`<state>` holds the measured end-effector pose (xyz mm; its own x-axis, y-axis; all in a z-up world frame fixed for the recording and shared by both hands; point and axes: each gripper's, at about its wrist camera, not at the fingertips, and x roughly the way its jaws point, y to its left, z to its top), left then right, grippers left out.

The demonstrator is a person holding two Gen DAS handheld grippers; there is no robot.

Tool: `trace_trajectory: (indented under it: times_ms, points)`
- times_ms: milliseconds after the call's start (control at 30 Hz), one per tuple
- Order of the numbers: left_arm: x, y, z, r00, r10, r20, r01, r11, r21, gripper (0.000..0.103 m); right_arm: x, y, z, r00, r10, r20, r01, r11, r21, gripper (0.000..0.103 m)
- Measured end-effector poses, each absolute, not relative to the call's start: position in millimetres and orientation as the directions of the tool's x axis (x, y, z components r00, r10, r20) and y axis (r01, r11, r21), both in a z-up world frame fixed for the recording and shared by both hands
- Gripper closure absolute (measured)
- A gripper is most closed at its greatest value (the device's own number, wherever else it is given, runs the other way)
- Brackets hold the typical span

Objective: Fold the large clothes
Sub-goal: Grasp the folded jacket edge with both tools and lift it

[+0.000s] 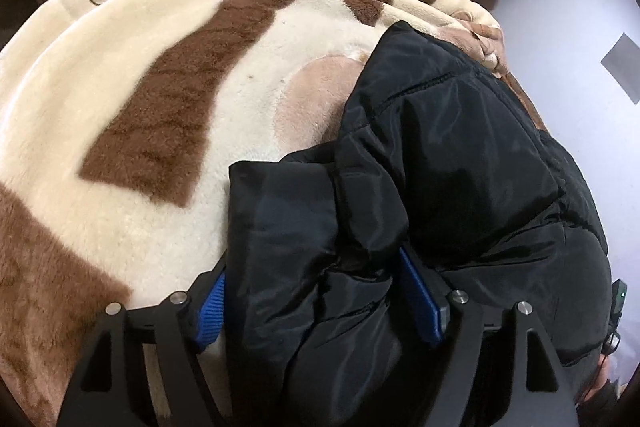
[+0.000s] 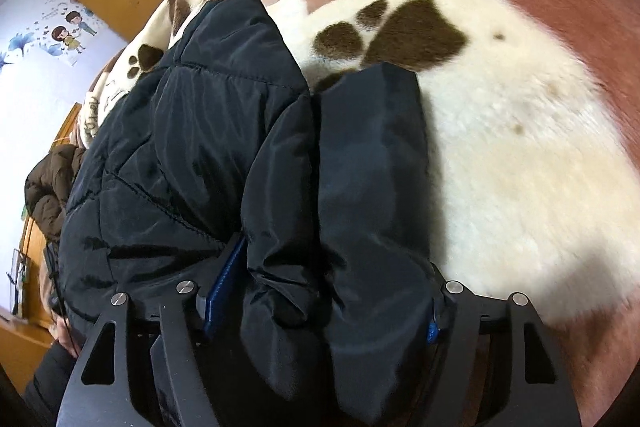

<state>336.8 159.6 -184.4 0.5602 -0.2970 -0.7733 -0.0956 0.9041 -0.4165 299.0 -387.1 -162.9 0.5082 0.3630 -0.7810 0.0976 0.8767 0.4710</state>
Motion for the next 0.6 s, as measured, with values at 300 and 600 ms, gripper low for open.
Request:
trace_trajectory:
  times_ms: [300, 600]
  points:
    - [334.9, 153.4, -181.5, 0.57, -0.288, -0.769, -0.095, 0.907, -0.411, 0.035, 295.9, -383.8, -161.8, 0.512, 0.354, -0.782, 0.087, 0.885, 0.458, 0.046]
    - [328.6, 150.9, -171.6, 0.574, -0.327, -0.751, -0.08, 0.89, -0.448, 0.067, 297.8, -379.8, -154.8, 0.499, 0.359, -0.788, 0.087, 0.884, 0.459, 0.064]
